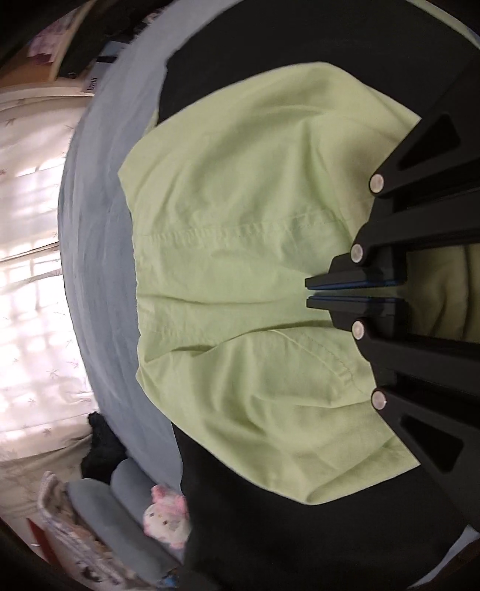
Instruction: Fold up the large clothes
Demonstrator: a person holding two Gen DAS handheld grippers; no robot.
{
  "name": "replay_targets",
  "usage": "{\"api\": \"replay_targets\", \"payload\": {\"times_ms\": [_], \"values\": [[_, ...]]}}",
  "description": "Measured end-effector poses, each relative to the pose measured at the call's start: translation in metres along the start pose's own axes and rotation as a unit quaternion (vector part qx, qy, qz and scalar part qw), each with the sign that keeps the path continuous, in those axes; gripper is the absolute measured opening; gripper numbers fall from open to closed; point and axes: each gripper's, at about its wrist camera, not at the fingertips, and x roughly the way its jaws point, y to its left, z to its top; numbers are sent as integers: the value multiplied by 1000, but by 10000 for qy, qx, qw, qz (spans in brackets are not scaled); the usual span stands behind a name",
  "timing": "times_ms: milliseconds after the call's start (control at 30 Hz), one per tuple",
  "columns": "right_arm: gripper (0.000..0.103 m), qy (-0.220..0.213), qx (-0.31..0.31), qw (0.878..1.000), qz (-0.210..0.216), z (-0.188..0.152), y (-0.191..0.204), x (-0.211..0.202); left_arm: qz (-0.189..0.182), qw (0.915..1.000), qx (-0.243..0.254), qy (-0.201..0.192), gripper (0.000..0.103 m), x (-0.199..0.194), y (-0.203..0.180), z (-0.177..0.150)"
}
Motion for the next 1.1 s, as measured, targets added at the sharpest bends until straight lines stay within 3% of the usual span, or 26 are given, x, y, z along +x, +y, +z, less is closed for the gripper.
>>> {"api": "replay_targets", "payload": {"times_ms": [200, 333, 400, 500, 600, 667, 733, 867, 933, 1000, 1067, 1100], "values": [[3, 100, 550, 9931, 1030, -2, -29, -2, -278, 9974, 659, 102, 5, 10, -67, 3], [3, 255, 1138, 9837, 1367, -2, -58, -19, -475, 9909, 1240, 200, 5, 12, -119, -5], [3, 43, 1551, 9814, 1128, 2, -85, -40, -666, 9855, 1534, 303, 5, 14, -147, -15], [3, -455, 1936, 9794, 340, 7, -130, -79, -941, 9760, 1892, 528, 5, 18, -185, -35], [3, -785, 1930, 9741, -880, 6, -174, -115, -1363, 9648, 2020, 984, 5, 31, -221, -62], [3, -757, 1943, 9687, -1348, 3, -195, -123, -1602, 9543, 2091, 1415, 6, 47, -243, -85], [3, -523, 2139, 9661, -1344, -7, -222, -123, -1681, 9433, 2134, 1909, 6, 65, -259, -111], [4, -270, 2512, 9621, -1022, -19, -250, -112, -1350, 9280, 2138, 2737, 6, 108, -264, -158], [4, -233, 2643, 9605, -841, -21, -254, -108, -1285, 9237, 1986, 3013, 7, 119, -257, -167], [4, -242, 2686, 9599, -770, -20, -257, -105, -1373, 9254, 1834, 3019, 9, 118, -252, -164], [4, -287, 2731, 9590, -701, -21, -260, -108, -1521, 9241, 1704, 3064, 19, 112, -248, -161], [4, -338, 2766, 9583, -633, -22, -258, -108, -1683, 9208, 1618, 3123, 32, 108, -245, -160]]}}
